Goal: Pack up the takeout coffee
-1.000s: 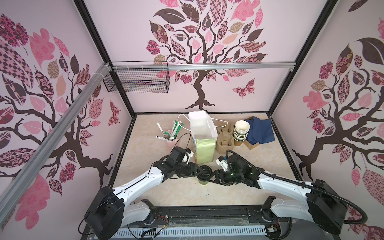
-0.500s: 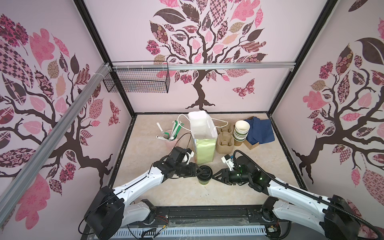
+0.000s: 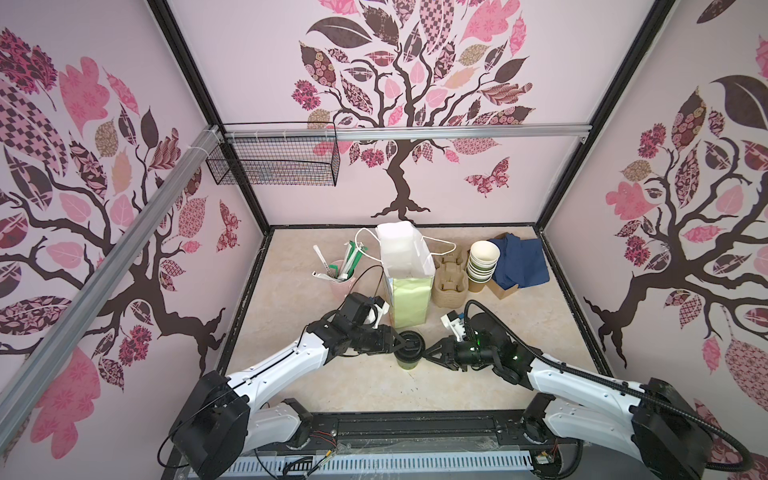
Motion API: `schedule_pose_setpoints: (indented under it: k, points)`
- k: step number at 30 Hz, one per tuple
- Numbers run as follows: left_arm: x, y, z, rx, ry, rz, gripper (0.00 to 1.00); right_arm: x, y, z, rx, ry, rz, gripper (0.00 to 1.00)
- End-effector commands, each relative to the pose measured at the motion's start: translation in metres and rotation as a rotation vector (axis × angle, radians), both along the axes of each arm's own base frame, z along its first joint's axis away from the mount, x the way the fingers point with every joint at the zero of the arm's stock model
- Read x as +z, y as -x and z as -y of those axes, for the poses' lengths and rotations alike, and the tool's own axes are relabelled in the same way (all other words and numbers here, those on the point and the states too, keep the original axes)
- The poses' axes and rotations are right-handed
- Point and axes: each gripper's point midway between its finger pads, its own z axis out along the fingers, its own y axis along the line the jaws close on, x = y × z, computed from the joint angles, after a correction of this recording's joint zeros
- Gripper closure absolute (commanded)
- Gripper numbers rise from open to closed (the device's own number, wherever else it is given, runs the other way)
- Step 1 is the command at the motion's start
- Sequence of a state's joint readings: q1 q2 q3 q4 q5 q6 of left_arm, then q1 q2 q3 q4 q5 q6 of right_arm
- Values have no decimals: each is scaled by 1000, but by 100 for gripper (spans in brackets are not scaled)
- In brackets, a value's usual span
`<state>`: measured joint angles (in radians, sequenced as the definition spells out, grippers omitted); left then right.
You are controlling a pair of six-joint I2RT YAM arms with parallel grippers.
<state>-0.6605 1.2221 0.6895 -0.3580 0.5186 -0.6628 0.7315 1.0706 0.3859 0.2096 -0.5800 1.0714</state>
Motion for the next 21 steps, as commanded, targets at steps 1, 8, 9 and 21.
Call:
schedule_pose_setpoints:
  k: [1,8,9,21]
  points:
    - [-33,18,-20,-5,-139,-92,52,7,-6,-5,-5,-33,16,75]
    - [-36,18,-21,-8,-150,-94,52,-23,-3,5,-29,53,-41,80]
    - [-37,18,-22,-7,-155,-96,53,-29,-2,7,-35,73,-52,80]
    - [-46,20,-27,-4,-184,-109,54,-42,1,17,-34,173,-93,78]
